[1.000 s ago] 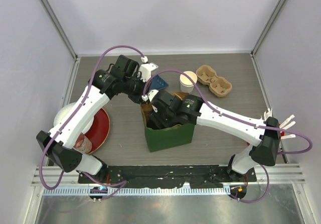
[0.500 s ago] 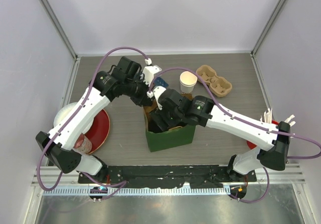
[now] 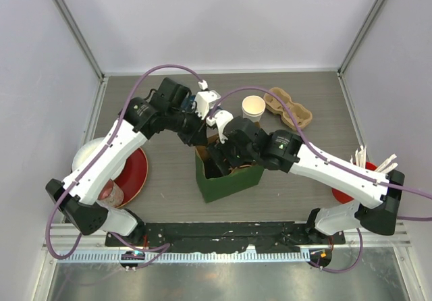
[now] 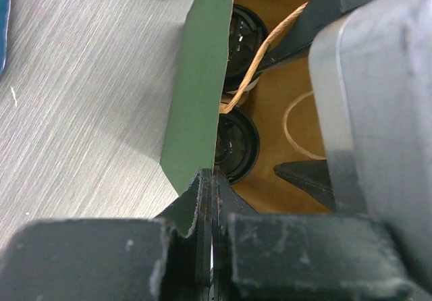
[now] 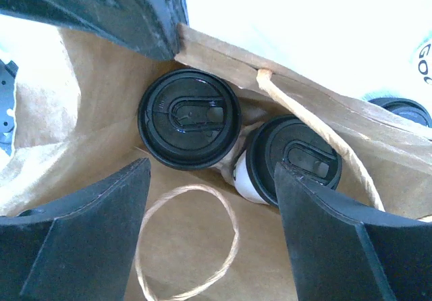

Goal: Pack the takeout coffee

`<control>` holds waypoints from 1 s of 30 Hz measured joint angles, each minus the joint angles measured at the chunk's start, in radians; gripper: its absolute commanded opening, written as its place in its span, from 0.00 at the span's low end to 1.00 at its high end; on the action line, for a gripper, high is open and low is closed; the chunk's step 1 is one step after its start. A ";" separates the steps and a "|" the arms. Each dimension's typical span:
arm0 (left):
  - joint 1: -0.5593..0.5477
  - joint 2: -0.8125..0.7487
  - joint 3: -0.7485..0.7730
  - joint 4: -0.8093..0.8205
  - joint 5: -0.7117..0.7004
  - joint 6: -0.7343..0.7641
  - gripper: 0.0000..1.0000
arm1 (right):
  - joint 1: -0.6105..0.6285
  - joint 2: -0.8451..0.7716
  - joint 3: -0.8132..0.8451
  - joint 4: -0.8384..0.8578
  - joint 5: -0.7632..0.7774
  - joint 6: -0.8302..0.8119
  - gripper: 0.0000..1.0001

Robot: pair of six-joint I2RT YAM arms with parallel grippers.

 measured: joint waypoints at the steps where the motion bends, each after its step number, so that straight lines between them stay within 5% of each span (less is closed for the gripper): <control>1: -0.002 -0.001 0.001 0.001 0.003 0.002 0.00 | -0.001 -0.005 -0.001 0.003 0.001 0.000 0.79; 30: -0.023 -0.008 0.009 -0.019 0.047 0.031 0.00 | -0.008 -0.066 -0.016 0.083 -0.119 0.028 0.79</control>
